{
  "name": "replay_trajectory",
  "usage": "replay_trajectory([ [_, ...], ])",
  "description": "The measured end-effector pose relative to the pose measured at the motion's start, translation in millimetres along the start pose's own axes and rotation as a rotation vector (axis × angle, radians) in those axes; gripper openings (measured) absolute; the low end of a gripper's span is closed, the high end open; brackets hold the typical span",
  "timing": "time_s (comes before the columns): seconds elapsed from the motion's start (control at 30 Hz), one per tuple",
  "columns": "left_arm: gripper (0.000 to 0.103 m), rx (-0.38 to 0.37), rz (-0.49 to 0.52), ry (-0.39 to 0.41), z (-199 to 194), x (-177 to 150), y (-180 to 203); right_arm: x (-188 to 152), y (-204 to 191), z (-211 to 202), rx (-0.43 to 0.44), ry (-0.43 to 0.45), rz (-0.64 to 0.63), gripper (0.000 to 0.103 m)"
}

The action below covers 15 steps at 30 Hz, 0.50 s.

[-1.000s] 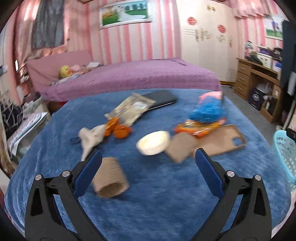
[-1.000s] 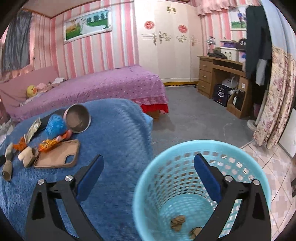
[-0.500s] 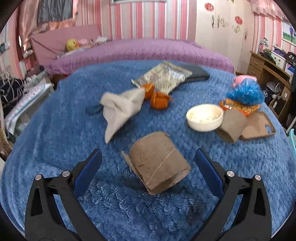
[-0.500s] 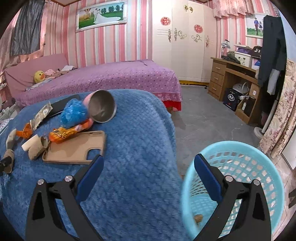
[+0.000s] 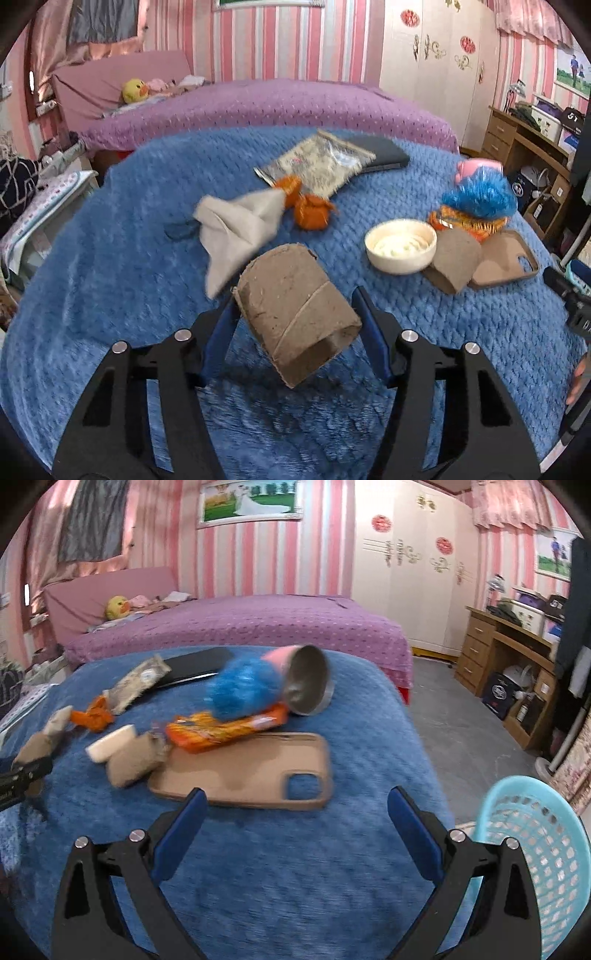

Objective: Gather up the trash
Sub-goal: 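Grasp a brown cardboard tube with the left gripper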

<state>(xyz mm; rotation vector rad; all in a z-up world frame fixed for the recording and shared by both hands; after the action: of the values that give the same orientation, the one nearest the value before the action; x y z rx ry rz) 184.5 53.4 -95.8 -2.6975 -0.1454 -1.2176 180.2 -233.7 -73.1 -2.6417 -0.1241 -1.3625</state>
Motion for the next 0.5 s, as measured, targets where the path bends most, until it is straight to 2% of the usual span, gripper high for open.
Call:
replay_trajectory([
  [0.13, 0.061, 0.063, 0.005, 0.054, -4, 5, -12, 4, -28, 13, 0.053, -0.022, -0.044, 0.096],
  [0.37, 0.061, 0.077, -0.014, 0.065, 0, 6, -34, 11, -75, 40, 0.133, -0.075, -0.12, 0.096],
  [0.5, 0.061, 0.077, -0.027, 0.057, 2, 6, -43, 12, -94, 52, 0.151, -0.109, -0.17, 0.095],
])
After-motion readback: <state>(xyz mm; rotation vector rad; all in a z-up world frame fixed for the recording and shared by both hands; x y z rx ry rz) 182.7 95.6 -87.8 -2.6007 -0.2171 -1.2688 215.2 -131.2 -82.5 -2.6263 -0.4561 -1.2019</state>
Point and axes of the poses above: each gripper's, at about its wrist camera, not at the fingertips, and z roughly the way its jaws point, y to its right, x to its top, the point moved 2 cm from there along z, roughly the way its jaws point, and after that the axes turned 12 degrees about x, right-handed, at the moved point
